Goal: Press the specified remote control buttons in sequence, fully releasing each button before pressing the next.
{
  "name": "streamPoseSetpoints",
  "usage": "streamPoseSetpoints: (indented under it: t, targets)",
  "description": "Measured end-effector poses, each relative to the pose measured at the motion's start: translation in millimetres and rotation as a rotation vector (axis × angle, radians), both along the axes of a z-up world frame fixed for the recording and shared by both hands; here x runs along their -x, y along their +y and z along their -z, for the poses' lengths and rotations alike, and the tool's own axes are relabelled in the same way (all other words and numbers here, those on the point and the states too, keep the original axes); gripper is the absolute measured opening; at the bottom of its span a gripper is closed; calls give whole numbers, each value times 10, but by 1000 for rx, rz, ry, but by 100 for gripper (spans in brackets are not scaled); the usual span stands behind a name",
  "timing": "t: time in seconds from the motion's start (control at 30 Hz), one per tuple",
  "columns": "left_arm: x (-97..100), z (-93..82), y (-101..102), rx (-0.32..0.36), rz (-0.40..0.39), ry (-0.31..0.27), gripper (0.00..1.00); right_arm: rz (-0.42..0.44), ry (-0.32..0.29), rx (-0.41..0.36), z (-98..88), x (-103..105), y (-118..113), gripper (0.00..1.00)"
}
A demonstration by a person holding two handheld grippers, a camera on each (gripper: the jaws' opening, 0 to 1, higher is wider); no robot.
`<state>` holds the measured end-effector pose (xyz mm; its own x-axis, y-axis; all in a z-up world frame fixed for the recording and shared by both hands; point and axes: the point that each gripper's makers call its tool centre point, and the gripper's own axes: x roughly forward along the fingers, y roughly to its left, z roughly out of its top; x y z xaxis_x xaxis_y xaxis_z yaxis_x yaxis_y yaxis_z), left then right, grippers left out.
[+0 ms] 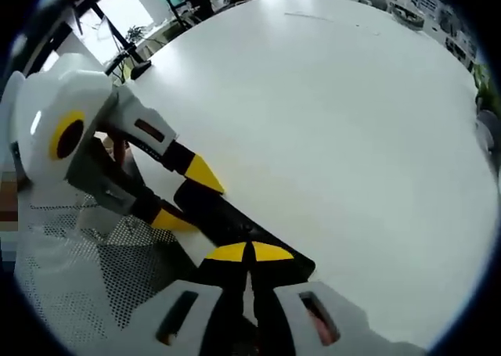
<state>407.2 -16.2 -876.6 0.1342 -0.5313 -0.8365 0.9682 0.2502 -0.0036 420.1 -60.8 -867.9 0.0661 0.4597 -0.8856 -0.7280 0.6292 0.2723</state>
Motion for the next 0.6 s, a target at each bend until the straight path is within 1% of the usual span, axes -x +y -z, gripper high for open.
streamPoseSetpoints:
  t: [0.23, 0.43, 0.6]
  targets:
    - [-1, -1, 0, 2, -2, 0, 25, -15, -1, 10, 2, 19, -4, 0]
    - [3, -2, -1, 3, -4, 1, 25, -7, 7, 4, 4, 30, -2, 0]
    - [4, -3, 1, 7, -7, 3, 25, -55, -26, 33, 1, 38, 13, 0]
